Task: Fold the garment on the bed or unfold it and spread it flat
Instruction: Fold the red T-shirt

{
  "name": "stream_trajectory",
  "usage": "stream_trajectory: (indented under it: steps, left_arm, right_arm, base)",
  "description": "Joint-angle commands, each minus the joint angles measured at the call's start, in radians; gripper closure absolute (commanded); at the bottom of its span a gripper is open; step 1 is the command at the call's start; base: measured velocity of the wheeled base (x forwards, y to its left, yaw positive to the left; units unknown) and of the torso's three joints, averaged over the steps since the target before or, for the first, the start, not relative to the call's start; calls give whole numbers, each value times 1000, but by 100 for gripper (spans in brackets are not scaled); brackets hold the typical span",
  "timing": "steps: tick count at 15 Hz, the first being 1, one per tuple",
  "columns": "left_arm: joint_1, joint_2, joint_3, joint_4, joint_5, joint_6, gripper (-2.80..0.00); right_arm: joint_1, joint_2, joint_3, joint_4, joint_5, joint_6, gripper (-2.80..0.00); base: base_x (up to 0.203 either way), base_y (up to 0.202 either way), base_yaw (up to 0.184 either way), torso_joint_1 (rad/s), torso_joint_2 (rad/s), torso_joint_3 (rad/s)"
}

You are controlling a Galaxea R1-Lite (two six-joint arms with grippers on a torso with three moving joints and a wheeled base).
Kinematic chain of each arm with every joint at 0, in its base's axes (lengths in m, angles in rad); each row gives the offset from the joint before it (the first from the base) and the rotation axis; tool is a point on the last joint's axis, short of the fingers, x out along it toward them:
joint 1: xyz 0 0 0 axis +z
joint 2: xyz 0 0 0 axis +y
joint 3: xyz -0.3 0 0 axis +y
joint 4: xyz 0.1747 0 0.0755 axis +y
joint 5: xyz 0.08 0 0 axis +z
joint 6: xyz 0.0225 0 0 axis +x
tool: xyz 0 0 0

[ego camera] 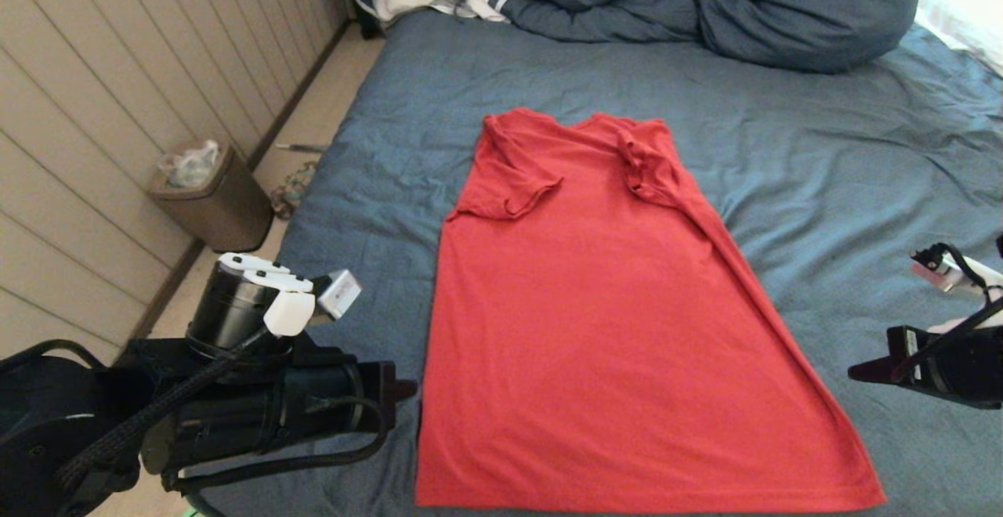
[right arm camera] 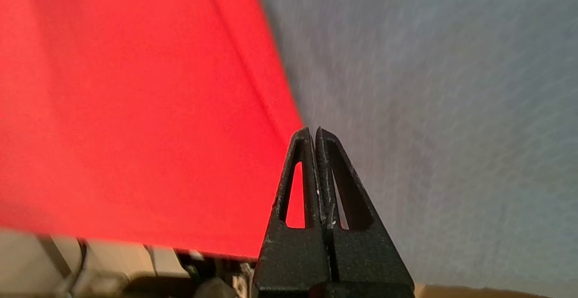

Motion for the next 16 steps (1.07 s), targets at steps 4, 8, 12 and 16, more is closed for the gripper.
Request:
stream_trajectory:
  steps: [4, 8, 12, 16]
  left_arm:
    - [-12, 85, -15, -32, 4, -7, 0]
    - [-12, 109, -13, -134, 15, -6, 0]
    - [-12, 130, 38, -139, 11, -8, 0]
    - [-10, 149, 37, -170, 10, -8, 0]
  right_arm:
    - [-17, 34, 20, -1, 53, -25, -280]
    - [-14, 30, 34, -1, 85, -40, -280]
    - [-19, 35, 96, -1, 86, -107, -280]
    - [-13, 33, 145, -1, 104, -108, -280]
  base:
    - [0, 0, 0, 0, 0, 0]
    - [0, 0, 0, 0, 0, 0]
    - [0, 0, 0, 0, 0, 0]
    - [0, 0, 0, 0, 0, 0]
